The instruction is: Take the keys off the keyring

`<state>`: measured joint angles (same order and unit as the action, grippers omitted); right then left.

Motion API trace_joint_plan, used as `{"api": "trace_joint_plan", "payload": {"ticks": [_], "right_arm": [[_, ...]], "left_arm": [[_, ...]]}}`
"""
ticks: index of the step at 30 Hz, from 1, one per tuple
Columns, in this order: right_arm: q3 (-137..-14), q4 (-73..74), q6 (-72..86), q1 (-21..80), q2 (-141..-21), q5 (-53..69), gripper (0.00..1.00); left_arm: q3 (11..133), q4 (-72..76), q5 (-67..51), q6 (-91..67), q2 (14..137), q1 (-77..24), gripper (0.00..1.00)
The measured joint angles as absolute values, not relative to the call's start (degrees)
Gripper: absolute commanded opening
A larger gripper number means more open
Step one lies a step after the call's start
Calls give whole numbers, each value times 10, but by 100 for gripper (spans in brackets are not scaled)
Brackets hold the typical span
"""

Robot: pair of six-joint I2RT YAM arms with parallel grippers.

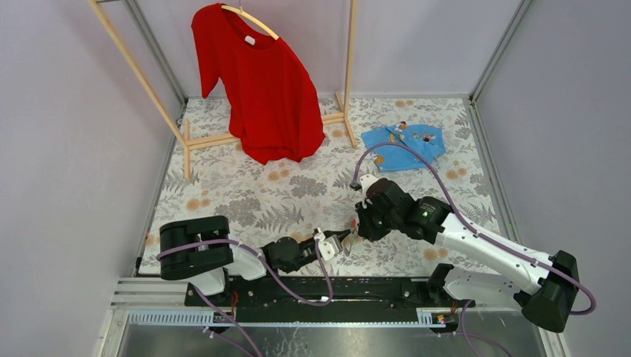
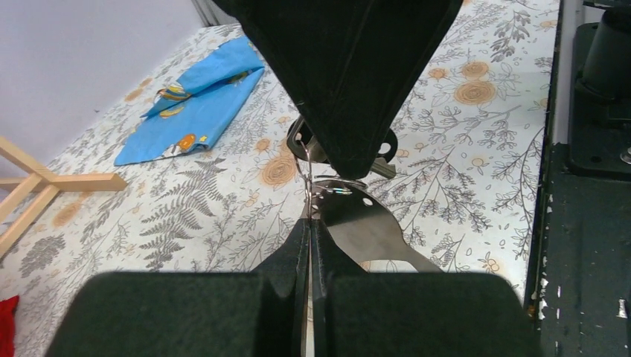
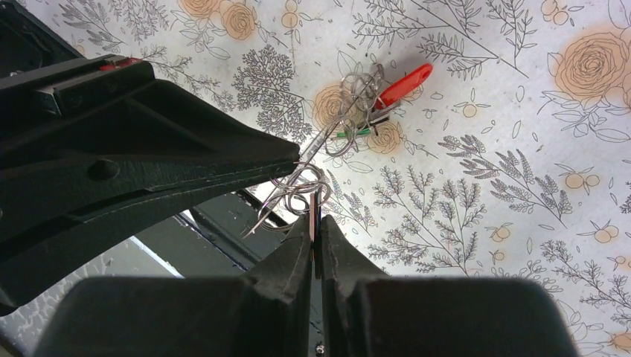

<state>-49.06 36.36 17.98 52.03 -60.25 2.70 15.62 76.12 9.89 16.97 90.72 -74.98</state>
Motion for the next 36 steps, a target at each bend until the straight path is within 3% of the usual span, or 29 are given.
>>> {"api": "trace_joint_plan", "payload": {"ticks": [5,9,12,27,36], "right_arm": [[-482,350,173,520,-586,29,0],[-479,339,166,520,-579,31,0],[-479,331,161,520,-570,30,0],[-473,312,135,520,-559,43,0],[-483,283,117,522,-613,66,0]], "left_arm": [[153,777,116,183,907,-754,1],[153,780,127,186,907,-755,19],[148,767,141,185,907,-755,27],[142,736,136,182,840,-755,36],[141,661,135,175,775,-755,42]]}}
